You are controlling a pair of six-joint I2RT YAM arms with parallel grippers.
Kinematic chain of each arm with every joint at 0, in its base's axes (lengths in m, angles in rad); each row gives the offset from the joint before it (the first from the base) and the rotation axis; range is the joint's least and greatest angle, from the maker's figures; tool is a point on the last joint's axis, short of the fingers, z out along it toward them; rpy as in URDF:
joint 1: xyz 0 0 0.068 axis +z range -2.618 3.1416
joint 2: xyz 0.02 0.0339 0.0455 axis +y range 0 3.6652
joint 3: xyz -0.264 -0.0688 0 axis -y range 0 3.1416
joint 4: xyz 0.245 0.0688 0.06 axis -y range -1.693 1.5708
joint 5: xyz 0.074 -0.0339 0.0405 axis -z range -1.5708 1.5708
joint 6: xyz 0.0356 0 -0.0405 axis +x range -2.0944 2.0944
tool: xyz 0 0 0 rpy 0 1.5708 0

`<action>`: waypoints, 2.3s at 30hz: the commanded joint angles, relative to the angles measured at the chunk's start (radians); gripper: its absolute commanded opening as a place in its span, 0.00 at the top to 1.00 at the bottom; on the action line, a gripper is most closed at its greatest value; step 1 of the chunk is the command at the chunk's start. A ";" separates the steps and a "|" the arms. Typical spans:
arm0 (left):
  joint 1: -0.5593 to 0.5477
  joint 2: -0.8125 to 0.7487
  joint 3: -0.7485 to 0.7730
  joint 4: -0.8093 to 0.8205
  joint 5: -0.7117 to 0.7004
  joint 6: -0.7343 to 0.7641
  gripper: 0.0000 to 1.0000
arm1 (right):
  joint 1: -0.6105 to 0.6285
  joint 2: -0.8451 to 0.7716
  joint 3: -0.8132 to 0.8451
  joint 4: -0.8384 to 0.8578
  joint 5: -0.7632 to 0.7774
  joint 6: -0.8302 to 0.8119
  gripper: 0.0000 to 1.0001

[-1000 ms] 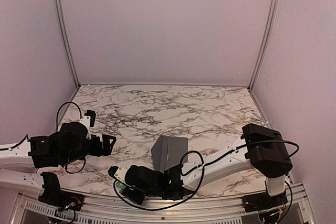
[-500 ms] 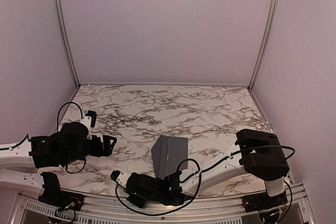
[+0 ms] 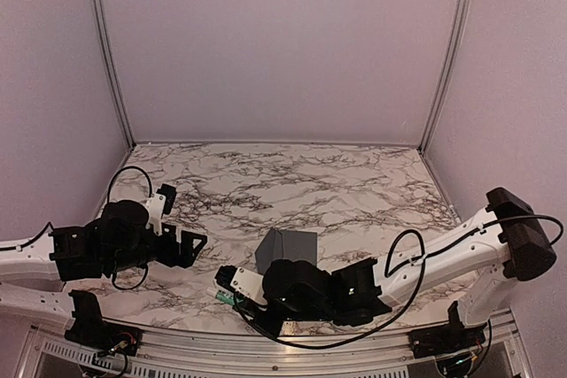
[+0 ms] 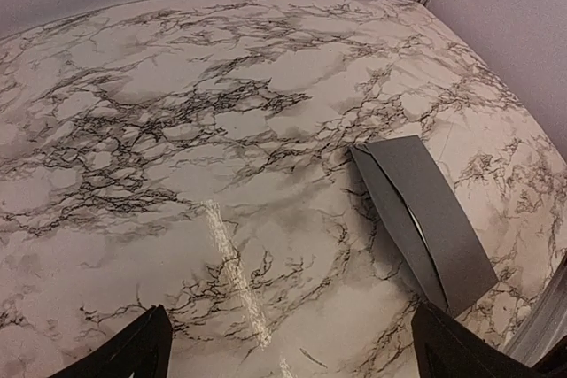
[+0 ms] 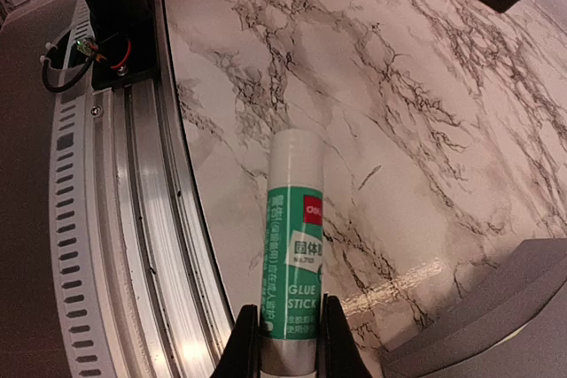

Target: Place the letter into the envelope and seal it

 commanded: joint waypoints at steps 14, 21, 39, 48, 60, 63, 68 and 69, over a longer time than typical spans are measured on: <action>-0.055 0.210 0.162 0.387 0.803 0.434 0.07 | -0.107 -0.479 -0.260 -0.043 -0.197 -0.003 1.00; -0.071 0.291 0.202 0.390 1.084 0.544 0.09 | -0.109 -0.564 -0.295 -0.051 -0.213 0.004 1.00; -0.093 0.386 0.257 0.388 0.985 0.544 0.53 | -0.110 -0.611 -0.300 -0.064 -0.166 0.006 1.00; -0.093 0.418 0.263 0.389 0.979 0.548 0.53 | -0.110 -0.621 -0.303 -0.069 -0.157 0.010 1.00; -0.094 0.424 0.274 0.389 0.987 0.549 0.77 | -0.110 -0.617 -0.312 -0.061 -0.168 0.009 1.00; -0.096 0.440 0.280 0.390 0.992 0.547 0.98 | -0.110 -0.620 -0.309 -0.069 -0.156 0.010 1.00; -0.099 0.442 0.291 0.417 0.945 0.499 1.00 | -0.112 -0.651 -0.305 -0.076 -0.079 0.018 0.47; -0.099 0.435 0.291 0.431 0.913 0.479 1.00 | -0.113 -0.663 -0.305 -0.072 -0.057 0.020 0.38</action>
